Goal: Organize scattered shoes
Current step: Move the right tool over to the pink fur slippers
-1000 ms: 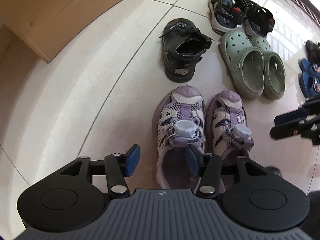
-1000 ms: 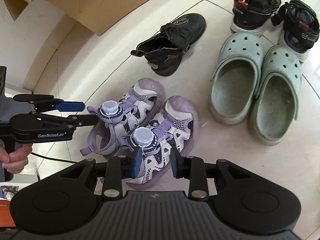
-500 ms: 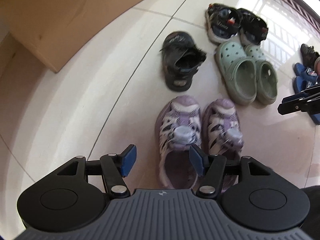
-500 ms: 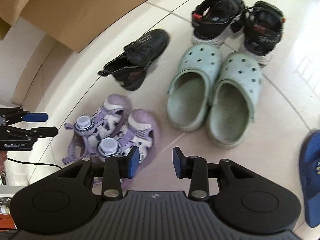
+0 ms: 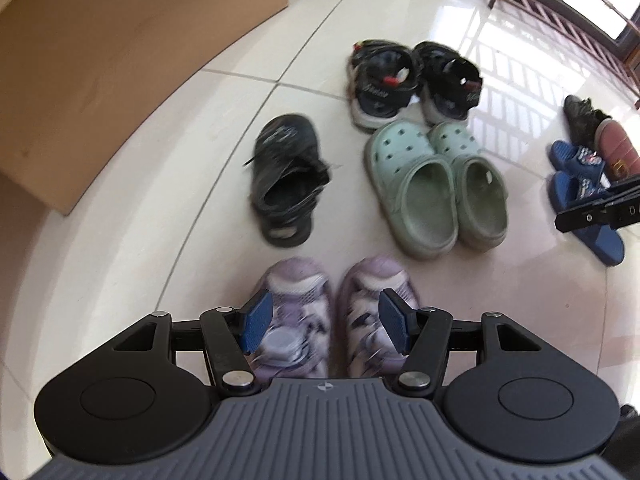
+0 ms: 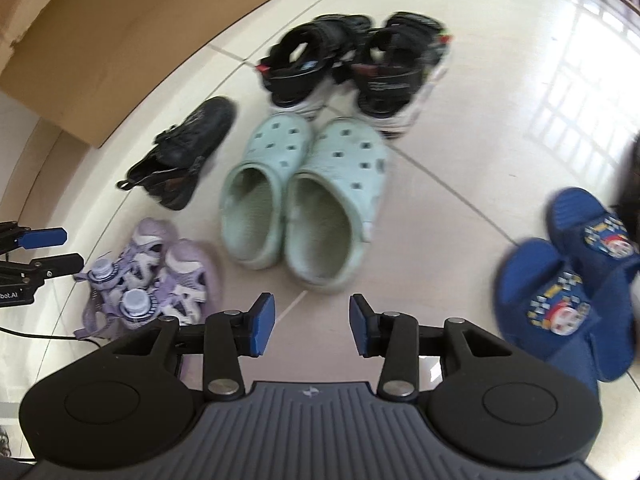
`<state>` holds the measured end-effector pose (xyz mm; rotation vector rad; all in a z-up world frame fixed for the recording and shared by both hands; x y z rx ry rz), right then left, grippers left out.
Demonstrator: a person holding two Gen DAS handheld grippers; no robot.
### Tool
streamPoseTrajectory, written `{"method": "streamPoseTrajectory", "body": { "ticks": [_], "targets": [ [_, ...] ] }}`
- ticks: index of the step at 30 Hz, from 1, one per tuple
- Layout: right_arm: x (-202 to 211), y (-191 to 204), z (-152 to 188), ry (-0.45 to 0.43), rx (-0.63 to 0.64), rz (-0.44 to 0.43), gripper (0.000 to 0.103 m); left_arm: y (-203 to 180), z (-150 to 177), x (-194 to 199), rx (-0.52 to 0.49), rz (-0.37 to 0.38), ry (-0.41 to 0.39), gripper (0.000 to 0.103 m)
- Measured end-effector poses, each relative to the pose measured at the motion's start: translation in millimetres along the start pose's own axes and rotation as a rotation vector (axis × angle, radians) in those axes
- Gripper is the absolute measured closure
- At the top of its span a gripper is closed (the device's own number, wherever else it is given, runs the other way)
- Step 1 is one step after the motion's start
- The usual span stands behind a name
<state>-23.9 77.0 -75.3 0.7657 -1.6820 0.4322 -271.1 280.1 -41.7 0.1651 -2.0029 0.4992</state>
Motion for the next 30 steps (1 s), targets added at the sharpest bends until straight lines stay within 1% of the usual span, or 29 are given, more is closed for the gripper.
{"method": "streamPoseTrajectory", "body": {
  "ticks": [5,10,13,17,21,25,30],
  "targets": [
    [1,-32,5,-0.005,-0.051,0.039,0.055,-19,-11,-15,-0.029,0.025,-0.015,0.042],
    [7,-72,13,-0.025,-0.124,0.095,0.051,-40,-21,-33,-0.060,0.069,0.004,0.042],
    [15,-106,25,-0.054,-0.177,0.164,0.049,-54,-28,-43,-0.080,0.101,0.008,0.042],
    [20,-140,39,-0.056,-0.250,0.202,0.049,-72,-40,-55,-0.100,0.144,0.003,0.042],
    [23,-177,61,-0.058,-0.330,0.255,0.049,-94,-55,-68,-0.105,0.187,-0.018,0.042],
    [28,-199,77,-0.072,-0.374,0.297,0.049,-114,-63,-81,-0.131,0.222,-0.012,0.042],
    [40,-232,93,-0.108,-0.442,0.358,0.048,-139,-72,-97,-0.188,0.243,-0.003,0.042]
  ]
}}
Point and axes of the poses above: each gripper's, at about its wrist camera, not at the fingertips, and x roughly against the way its jaws point, y to its left, z to its underside, the point moved 3 cm from there along -x, roughly the way its jaws point, and after that the axes turned 15 degrees about z, right-handed, at the moved point
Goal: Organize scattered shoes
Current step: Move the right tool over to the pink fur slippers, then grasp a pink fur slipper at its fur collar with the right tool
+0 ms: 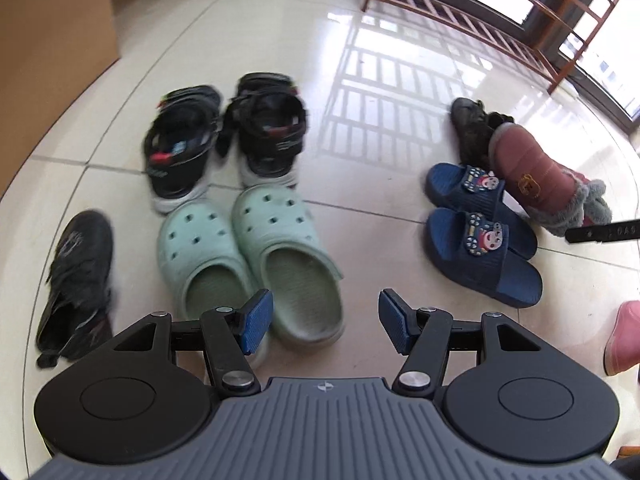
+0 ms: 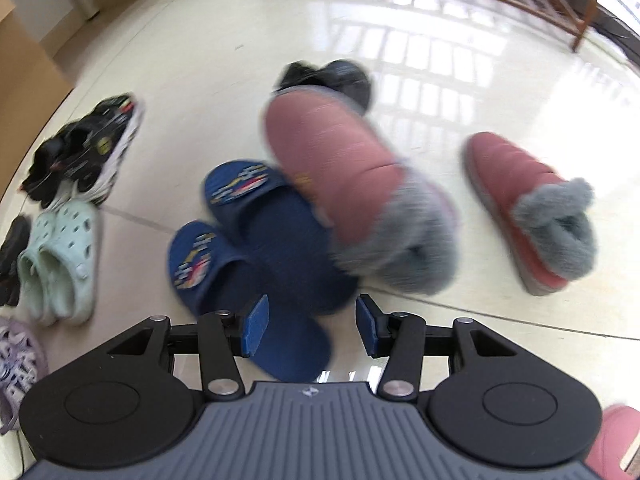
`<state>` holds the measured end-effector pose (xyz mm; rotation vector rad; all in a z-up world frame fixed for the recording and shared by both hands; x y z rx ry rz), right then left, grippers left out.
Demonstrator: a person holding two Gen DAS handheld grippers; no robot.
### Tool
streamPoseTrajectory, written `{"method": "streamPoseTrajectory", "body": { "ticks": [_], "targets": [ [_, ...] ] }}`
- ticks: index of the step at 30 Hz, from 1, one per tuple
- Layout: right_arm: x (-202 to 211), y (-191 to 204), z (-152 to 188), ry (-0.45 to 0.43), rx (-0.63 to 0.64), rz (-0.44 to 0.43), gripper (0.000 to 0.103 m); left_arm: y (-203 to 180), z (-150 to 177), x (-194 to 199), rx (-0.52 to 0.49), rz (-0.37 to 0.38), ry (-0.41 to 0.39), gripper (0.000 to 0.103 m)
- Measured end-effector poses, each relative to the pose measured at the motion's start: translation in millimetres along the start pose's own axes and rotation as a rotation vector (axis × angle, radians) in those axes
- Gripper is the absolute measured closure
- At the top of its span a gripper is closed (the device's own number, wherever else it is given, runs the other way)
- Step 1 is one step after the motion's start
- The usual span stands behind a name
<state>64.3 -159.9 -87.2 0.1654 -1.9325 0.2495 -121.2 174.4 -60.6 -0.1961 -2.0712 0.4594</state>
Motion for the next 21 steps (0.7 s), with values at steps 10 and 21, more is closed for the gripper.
{"method": "streamPoseTrajectory", "body": {
  "ticks": [10,21],
  "targets": [
    [-23,-55,-12,-0.067,-0.070,0.111,0.049,-44,-26,-39,-0.070,0.075,-0.007,0.042],
    [-55,-47,-23,-0.092,-0.015,0.119,0.080,-65,-25,-66,-0.038,0.095,-0.011,0.042]
  ]
}}
Point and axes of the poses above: each gripper's, at about its wrist camera, not at the fingertips, and x roughly against the way its jaws point, y to its left, z to its underside, the point moved 3 cm from there along -x, roughly the way its jaws point, and after that the axes turned 15 degrees about z, right-handed, at the moved point
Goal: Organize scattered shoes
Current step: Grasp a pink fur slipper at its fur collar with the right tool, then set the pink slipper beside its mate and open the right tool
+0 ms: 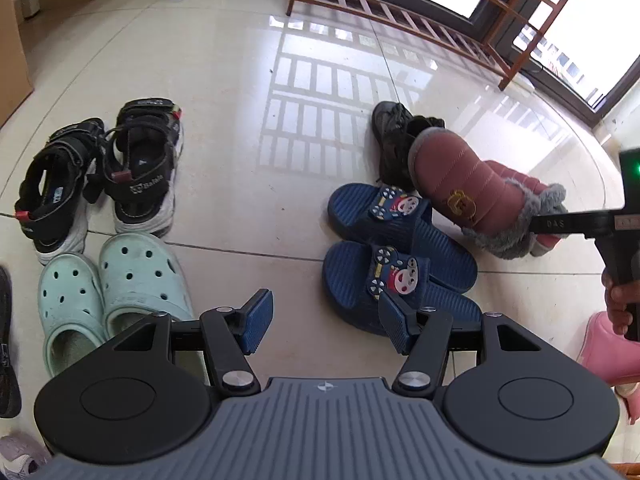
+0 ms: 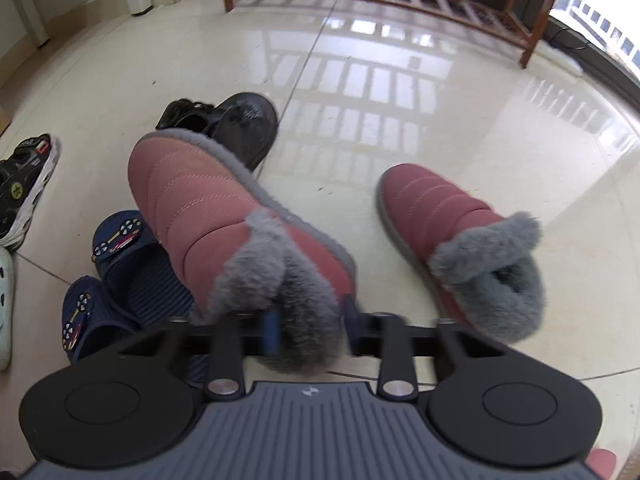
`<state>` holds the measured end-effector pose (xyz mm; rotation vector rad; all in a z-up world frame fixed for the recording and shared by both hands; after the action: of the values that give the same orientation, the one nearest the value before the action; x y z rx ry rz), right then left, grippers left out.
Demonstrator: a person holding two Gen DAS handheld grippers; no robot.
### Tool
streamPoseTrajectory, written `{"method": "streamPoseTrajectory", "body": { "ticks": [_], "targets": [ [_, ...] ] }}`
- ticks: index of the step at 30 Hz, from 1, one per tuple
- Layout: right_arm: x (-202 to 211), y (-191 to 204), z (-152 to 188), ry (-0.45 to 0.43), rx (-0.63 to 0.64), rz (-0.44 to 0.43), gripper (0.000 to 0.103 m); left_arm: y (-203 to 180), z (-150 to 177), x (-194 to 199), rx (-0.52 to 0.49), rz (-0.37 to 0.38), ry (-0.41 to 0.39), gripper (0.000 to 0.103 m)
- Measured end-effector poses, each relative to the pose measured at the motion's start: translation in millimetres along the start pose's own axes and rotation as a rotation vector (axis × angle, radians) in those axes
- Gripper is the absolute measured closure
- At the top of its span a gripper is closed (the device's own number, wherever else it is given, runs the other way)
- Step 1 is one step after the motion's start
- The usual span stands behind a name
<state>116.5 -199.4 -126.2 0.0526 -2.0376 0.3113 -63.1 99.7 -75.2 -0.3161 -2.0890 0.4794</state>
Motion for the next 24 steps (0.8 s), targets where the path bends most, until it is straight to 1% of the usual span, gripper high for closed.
{"method": "streamPoseTrajectory", "body": {
  "ticks": [2,5,9,11,12,15,19,24],
  "targets": [
    [3,-4,0,0.009,-0.001,-0.007,0.084,-1,0,-2,0.000,0.001,0.004,0.042],
    [7,-13,4,0.043,-0.009,-0.001,0.086,0,1,-3,-0.004,-0.004,0.007,0.042],
    [14,-34,21,0.105,-0.040,0.009,0.086,4,-1,-4,-0.001,0.000,0.003,0.042],
    [20,-49,32,0.135,-0.043,0.047,0.089,4,-2,-5,-0.004,0.001,0.002,0.042],
    [22,-57,38,0.155,-0.054,0.052,0.091,4,-2,-4,-0.007,0.000,0.000,0.042],
    [24,-76,54,0.213,-0.098,0.045,0.092,4,-2,-3,-0.031,-0.015,-0.007,0.042],
    [34,-89,62,0.208,-0.098,0.081,0.092,6,-3,-2,-0.033,-0.023,-0.016,0.042],
    [52,-93,48,0.169,-0.124,0.066,0.087,7,-5,0,-0.039,-0.034,-0.025,0.042]
  ]
}}
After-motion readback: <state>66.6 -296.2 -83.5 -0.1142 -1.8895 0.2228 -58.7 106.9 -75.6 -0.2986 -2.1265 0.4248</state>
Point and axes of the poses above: each gripper's, at about its wrist camera, not at the fingertips, and x roughly against the way its jaws point, y to its left, z to its underside, the point moved 3 cm from there along -x, roughly the way its jaws point, and after that the axes turned 15 degrees about z, right-handed, at the moved point
